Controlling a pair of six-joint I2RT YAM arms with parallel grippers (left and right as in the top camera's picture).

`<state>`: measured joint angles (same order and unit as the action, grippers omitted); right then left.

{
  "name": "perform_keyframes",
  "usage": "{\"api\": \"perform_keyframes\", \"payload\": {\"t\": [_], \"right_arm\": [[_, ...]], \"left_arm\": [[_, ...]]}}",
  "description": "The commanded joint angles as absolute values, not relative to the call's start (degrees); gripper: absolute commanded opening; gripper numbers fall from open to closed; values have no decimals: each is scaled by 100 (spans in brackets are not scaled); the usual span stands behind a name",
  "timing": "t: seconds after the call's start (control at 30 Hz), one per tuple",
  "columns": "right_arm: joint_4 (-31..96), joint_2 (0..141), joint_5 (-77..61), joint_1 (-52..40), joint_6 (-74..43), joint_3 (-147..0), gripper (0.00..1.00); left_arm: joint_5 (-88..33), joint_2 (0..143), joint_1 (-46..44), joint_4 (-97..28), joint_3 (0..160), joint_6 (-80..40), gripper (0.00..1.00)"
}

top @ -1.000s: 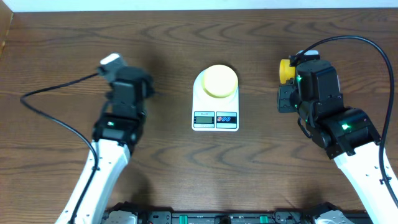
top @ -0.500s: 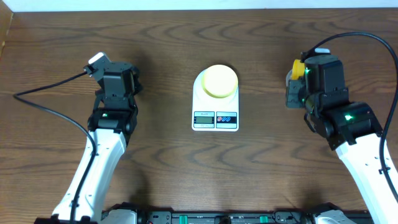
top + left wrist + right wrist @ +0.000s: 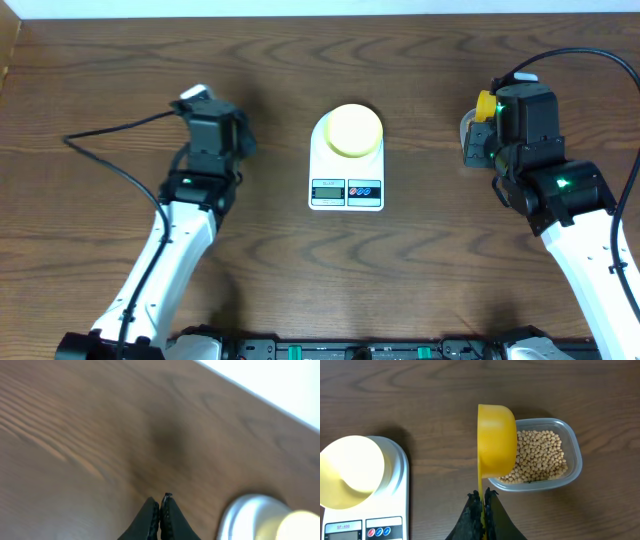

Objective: Scoop item into bowl and weigh 50g on scale

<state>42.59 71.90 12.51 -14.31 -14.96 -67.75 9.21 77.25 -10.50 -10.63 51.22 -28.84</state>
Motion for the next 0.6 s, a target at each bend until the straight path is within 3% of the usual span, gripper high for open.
{"api": "perform_keyframes", "payload": {"t": [0.0,0.33,0.57], "right_arm": [[4250,7234,1334,-1382,-1581,-6781,1],[4335,7223,904,-1382,-1562,-6779,1],[4930,7210,252,-1380,-1559,-6781,1]], "left_arm": [[788,7747,-1382,-1334,5096,-3229,7],[799,7747,-2539,-1411,5096,-3395,7],[104,7747,-3275,-1623,5089,-5017,7]]}}
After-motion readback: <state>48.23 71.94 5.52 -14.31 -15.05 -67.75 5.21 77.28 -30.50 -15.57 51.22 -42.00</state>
